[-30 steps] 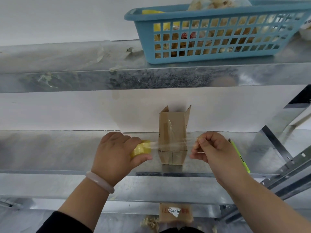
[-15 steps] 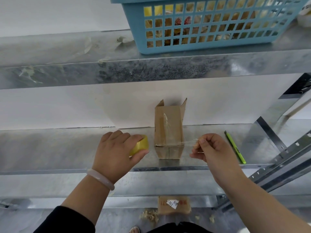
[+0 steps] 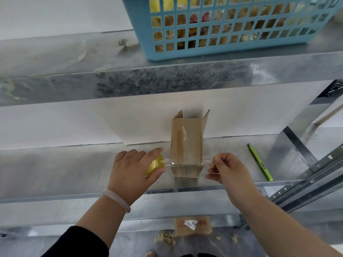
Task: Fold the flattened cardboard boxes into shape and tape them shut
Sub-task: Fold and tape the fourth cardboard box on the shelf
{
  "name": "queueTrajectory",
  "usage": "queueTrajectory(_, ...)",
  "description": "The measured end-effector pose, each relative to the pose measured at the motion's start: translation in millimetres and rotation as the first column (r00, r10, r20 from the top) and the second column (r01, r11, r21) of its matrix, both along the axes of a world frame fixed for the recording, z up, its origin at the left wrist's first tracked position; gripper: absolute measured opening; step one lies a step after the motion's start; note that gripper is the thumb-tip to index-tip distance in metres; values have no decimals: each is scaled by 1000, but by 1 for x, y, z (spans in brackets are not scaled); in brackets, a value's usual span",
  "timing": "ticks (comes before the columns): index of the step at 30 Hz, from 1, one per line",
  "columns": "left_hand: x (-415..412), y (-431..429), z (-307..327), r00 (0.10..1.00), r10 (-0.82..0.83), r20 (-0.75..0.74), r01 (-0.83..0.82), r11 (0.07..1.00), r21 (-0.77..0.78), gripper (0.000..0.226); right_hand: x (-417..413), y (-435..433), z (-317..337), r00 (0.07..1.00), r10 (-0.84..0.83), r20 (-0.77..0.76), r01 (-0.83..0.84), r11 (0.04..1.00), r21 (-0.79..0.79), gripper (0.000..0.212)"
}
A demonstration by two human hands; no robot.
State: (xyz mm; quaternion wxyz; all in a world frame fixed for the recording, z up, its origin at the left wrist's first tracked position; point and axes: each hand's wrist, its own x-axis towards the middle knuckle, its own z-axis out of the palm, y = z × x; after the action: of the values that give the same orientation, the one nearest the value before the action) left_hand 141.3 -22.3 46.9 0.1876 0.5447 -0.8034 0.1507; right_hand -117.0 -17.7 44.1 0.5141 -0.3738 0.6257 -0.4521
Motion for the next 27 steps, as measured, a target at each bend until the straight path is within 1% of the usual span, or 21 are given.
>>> queueTrajectory(3, -4, -8, -3, 998, -56, 31, 57, 998, -17, 58, 4, -4, -8, 1000, -6, 20, 6, 1000, 13, 15)
queueTrajectory(5, -6, -12, -3, 992, -105, 68, 107, 994, -25, 57, 7, -5, -13, 1000, -12, 4, 12, 1000, -4, 15)
queueTrajectory(8, -9, -17, -4, 981, -158, 108, 158, 987, 9, 53, 11, -3, -19, 999, -51, 0, 51, 998, -37, 16)
queueTrajectory(11, -9, -20, -5, 980, -170, 103, 167, 985, 40, 52, 15, -4, -20, 997, -67, -28, 65, 997, -52, 15)
queueTrajectory(14, -9, -23, -3, 978, -182, 104, 177, 982, 62, 52, 20, -4, -27, 998, -41, -41, 40, 999, -17, 11)
queueTrajectory(16, -10, -24, -2, 976, -188, 108, 180, 981, 77, 53, 20, -5, -32, 998, -56, -17, 56, 998, -9, 10)
queueTrajectory(17, -10, -25, -2, 975, -194, 107, 186, 979, 84, 53, 20, -5, -35, 997, -70, 34, 71, 997, -5, 10)
queueTrajectory(19, -9, -27, -3, 972, -207, 107, 198, 976, 93, 53, 23, -4, -38, 968, -118, 221, 116, 993, 24, 11)
queueTrajectory(20, -9, -28, -3, 972, -211, 105, 201, 975, 93, 53, 25, -5, -40, 932, -154, 329, 141, 988, 63, 14)
queueTrajectory(22, -8, -31, -4, 971, -224, 88, 215, 971, 103, 52, 27, -7, -42, 815, -249, 524, 167, 966, 199, 30)
queueTrajectory(23, -8, -32, -4, 969, -231, 82, 222, 969, 105, 53, 26, -8, -41, 761, -273, 588, 155, 957, 245, 36)
queueTrajectory(24, -9, -33, -5, 969, -235, 75, 227, 968, 102, 53, 24, -10, -42, 726, -280, 628, 129, 952, 276, 36)
queueTrajectory(25, -9, -34, -5, 968, -241, 68, 234, 967, 102, 53, 23, -11, -40, 706, -285, 649, 100, 947, 306, 30)
queueTrajectory(27, -10, -35, -5, 964, -262, 53, 255, 961, 110, 52, 19, -10, -42, 713, -329, 620, 94, 920, 380, 7)
